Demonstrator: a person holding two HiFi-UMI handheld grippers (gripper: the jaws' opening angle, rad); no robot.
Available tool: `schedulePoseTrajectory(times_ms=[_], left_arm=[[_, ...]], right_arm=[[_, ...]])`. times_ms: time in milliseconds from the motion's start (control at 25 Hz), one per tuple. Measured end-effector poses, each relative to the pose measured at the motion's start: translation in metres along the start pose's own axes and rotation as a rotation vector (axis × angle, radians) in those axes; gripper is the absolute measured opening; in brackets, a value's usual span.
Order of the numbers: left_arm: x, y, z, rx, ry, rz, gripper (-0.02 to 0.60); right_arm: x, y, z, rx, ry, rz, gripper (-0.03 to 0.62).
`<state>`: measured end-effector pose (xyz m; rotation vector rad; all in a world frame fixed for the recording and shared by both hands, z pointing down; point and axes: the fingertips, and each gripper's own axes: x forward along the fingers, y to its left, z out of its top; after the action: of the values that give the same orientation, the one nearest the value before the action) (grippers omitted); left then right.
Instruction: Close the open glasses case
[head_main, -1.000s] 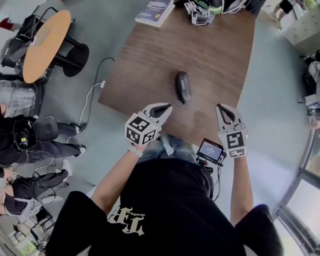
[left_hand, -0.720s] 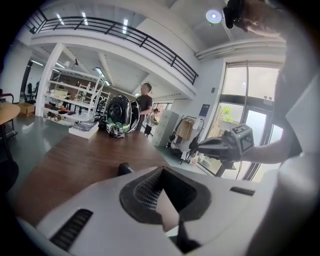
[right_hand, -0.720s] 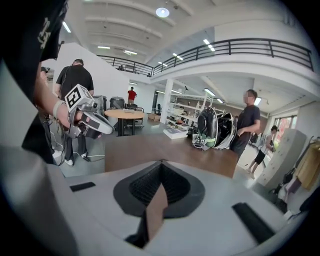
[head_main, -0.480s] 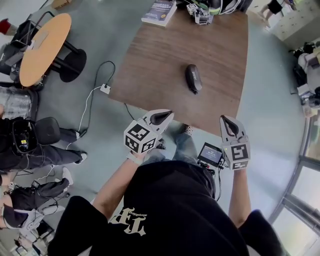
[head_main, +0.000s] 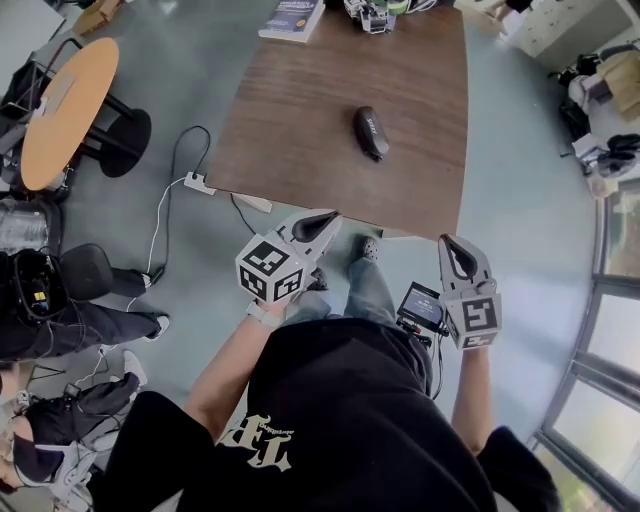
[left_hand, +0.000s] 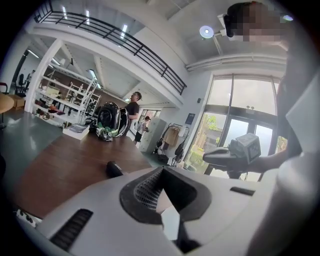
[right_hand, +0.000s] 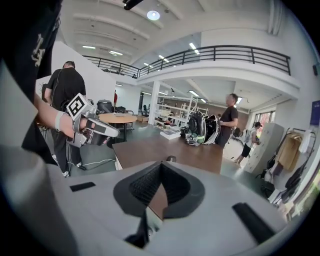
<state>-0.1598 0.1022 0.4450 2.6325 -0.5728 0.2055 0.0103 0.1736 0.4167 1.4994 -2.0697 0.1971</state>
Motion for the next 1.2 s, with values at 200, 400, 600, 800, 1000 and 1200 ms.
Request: schedulePoseTrajectory(times_ms=[200,400,600,800,1000,1200], left_arm=[[0.004,-0.023,0.003,0.015,-0.012,-0.025,0.005],[0.014,-0.044,0.005,0.032,-0.028,-0.028,0.005],[0.035,-0.074,0.002,0.047,-0.019,-0.047,0.005],[0.061,-0.107,-0.006,0.047,-0.003,-0.056,0.005],[0.084,-0.13,-0.008,0.052,0.004,-0.048,0.005],[0.101,-0.144,-0.008,0.062,0.008,-0.036,0.005]], right_arm=[[-0.023,-0.003,-0.008,0.024,-0.015,-0.017,-0.012],[-0.035,-0.021,-0.016,0.036,-0.039,-0.012,-0.012],[-0.053,-0.051,-0.028,0.067,-0.094,-0.001,-0.012],[-0.076,-0.087,-0.05,0.088,-0.1,-0.003,-0.012],[-0.088,-0.111,-0.065,0.104,-0.112,0.014,-0.012],[-0.093,-0.125,-0.078,0.11,-0.118,0.034,-0.012]])
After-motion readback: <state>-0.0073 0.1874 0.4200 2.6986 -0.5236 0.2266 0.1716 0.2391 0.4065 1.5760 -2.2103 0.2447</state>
